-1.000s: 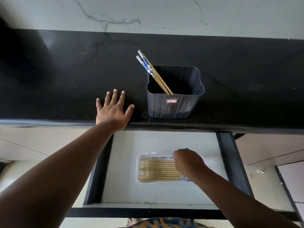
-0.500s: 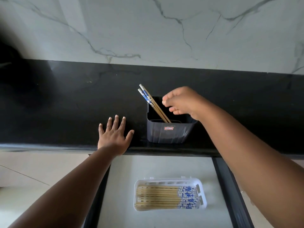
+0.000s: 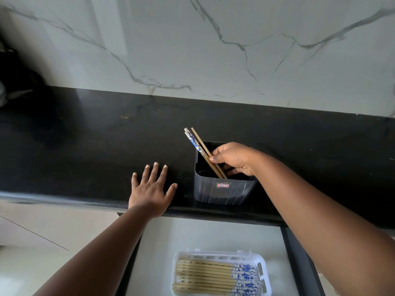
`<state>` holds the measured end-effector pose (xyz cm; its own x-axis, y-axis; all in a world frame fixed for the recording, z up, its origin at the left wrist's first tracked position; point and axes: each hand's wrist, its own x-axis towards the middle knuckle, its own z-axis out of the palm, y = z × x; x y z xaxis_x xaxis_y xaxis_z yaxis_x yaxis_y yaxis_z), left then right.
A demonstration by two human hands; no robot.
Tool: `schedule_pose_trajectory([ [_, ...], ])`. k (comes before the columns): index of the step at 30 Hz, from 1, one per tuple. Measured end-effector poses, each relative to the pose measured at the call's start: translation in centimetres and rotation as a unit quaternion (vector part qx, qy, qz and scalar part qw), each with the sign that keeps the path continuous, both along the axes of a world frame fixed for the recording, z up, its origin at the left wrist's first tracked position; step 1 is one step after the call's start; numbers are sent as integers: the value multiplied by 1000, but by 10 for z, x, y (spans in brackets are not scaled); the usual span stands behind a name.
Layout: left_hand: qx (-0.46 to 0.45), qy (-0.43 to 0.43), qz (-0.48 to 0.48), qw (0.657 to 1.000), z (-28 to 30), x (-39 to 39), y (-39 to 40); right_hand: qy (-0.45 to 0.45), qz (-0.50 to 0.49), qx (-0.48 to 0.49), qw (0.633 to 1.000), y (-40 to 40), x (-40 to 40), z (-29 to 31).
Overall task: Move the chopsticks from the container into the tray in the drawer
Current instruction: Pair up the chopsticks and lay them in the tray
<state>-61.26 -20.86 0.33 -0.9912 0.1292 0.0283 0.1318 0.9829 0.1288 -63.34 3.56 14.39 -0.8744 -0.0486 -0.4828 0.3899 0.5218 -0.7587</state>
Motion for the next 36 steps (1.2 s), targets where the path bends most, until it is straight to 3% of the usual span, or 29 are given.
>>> schedule_pose_trajectory([
  [14,3,8,4,1000,-3,-1,-2,9,9,-56,998,7,-1,-2],
  [19,6,5,2,1000,0,0,0,72,-13,-40,997,5,4,2],
  [23,5,3,5,1000,2,2,0,139,-44,-87,986,9,7,20],
  [32,22,-60,11,998,24,1,5,278,-82,-213,933,8,35,117],
  [34,92,-1,-2,996,50,0,9,286,-71,-230,927,4,44,134],
  [36,171,115,-48,977,88,2,13,285,-58,-244,925,-3,53,147],
])
